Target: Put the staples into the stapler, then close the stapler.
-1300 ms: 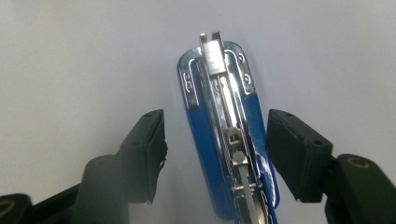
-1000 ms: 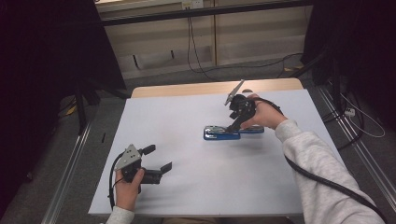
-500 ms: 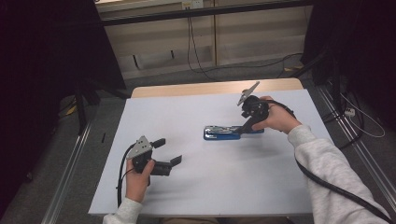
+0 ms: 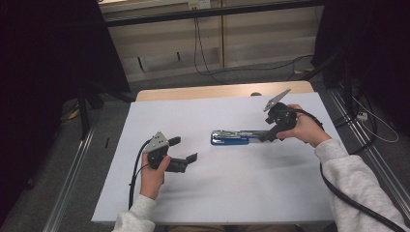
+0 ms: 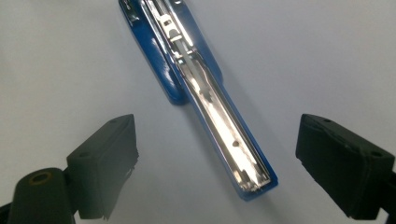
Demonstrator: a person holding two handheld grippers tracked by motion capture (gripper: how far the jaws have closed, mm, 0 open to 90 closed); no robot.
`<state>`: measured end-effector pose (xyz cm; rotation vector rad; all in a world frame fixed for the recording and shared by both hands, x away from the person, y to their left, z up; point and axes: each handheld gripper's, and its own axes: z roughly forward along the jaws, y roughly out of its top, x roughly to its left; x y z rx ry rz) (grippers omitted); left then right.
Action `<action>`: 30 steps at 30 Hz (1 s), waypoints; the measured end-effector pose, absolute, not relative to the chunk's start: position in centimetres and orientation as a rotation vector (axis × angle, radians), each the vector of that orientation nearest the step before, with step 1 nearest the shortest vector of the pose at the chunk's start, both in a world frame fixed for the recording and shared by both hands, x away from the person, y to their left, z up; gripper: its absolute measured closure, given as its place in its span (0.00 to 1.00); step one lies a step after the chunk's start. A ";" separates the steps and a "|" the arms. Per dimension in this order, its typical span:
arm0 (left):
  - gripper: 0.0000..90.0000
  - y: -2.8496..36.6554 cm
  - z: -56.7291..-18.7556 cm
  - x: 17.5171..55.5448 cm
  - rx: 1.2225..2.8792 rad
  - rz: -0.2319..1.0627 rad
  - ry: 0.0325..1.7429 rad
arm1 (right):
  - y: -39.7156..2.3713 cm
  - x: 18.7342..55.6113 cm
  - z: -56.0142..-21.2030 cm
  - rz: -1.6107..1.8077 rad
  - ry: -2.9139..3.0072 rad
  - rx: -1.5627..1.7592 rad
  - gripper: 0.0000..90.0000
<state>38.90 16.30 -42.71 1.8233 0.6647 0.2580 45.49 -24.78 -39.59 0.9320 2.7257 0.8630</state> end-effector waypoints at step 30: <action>0.16 12.6 -43.7 43.2 1.916 0.275 0.832 | -29.1 41.9 -42.2 0.891 2.566 1.073 0.17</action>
